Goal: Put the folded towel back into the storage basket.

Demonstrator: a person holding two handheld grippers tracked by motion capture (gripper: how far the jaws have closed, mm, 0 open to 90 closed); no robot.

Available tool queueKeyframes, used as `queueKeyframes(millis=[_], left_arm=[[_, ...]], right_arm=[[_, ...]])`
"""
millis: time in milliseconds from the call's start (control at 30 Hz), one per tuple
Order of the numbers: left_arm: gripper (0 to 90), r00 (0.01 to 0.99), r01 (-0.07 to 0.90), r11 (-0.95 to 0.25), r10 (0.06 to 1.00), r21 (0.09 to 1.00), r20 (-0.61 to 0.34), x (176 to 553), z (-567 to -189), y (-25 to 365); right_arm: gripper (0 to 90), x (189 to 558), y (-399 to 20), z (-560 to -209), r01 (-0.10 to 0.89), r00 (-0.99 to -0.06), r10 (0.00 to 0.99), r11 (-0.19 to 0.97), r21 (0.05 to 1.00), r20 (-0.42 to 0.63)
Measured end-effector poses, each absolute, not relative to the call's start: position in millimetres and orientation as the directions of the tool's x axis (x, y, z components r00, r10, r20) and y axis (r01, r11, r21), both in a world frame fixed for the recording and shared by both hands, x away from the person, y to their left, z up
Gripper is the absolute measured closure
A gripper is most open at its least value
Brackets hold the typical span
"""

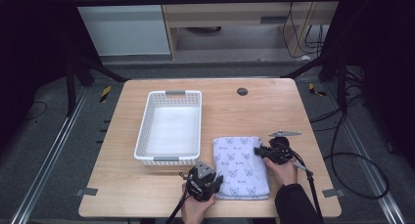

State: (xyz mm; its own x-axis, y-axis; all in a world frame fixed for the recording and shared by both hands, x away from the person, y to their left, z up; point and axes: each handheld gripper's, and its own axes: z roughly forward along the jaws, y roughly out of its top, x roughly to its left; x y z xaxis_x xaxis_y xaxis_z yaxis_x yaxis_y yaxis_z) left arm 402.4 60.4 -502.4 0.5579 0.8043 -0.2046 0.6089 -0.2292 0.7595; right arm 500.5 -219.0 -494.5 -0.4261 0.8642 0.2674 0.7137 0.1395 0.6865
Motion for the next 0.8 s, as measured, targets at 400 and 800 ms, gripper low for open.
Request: queueKeyframes(millis=[400, 800], left_arm=[[76.3, 0.568, 0.59, -0.172, 0.782, 0.789, -0.254, 398.9, -492.3, 69.4], [76.3, 0.602, 0.531, -0.177, 0.767, 0.829, -0.222, 396.5, -461.8, 68.7]], right_arm=[[75.2, 489.4, -214.9, -469.4, 0.632, -0.487, 0.849, 0.181, 0.754, 0.205], [75.2, 474.0, -219.7, -435.8, 0.553, -0.495, 0.853, 0.165, 0.817, 0.163]])
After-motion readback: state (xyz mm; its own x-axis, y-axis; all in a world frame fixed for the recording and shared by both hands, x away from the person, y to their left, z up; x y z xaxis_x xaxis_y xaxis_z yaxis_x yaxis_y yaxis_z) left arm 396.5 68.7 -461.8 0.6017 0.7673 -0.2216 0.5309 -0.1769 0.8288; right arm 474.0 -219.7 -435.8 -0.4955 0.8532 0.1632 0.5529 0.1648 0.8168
